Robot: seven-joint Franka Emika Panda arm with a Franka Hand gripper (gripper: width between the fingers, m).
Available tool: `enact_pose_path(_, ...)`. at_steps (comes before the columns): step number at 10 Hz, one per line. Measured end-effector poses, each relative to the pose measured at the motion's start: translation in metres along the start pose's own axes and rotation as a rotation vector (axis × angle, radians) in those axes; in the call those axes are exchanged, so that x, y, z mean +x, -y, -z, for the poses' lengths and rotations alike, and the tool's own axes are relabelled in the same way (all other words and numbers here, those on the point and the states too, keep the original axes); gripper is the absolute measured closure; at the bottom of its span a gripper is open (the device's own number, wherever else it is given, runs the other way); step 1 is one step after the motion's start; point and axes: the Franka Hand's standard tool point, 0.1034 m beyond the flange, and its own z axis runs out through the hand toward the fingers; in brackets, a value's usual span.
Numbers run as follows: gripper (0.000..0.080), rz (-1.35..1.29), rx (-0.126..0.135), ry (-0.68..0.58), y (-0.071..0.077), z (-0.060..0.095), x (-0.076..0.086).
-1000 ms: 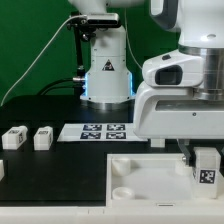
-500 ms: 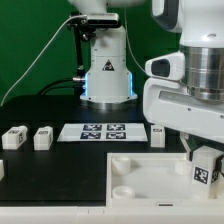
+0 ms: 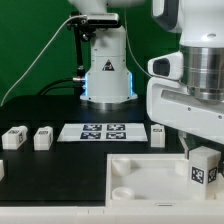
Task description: Assemble one leg
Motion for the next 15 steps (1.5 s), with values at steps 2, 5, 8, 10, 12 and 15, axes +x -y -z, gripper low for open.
enact_pose_path(2, 0.0178, 0.301, -0.009, -0.002, -0.0013, -0.0006, 0.0015)
enact_pose_path(5, 0.0151, 0.765, -0.04, 0.006, -0.0023, 0.0011, 0.003)
enact_pose_path(8, 0.015, 1.125, -0.073, 0.031, -0.0026, 0.0025, -0.0015)
enact_pose_path(10, 0.015, 1.348, -0.077, 0.055, -0.0068, 0.0027, 0.0013)
enact_pose_path(12, 0.015, 1.457, -0.074, 0.061, -0.0084, 0.0024, 0.0035)
enact_pose_path(15, 0.0428, 1.454, -0.074, 0.06, -0.0087, 0.0024, 0.0039)
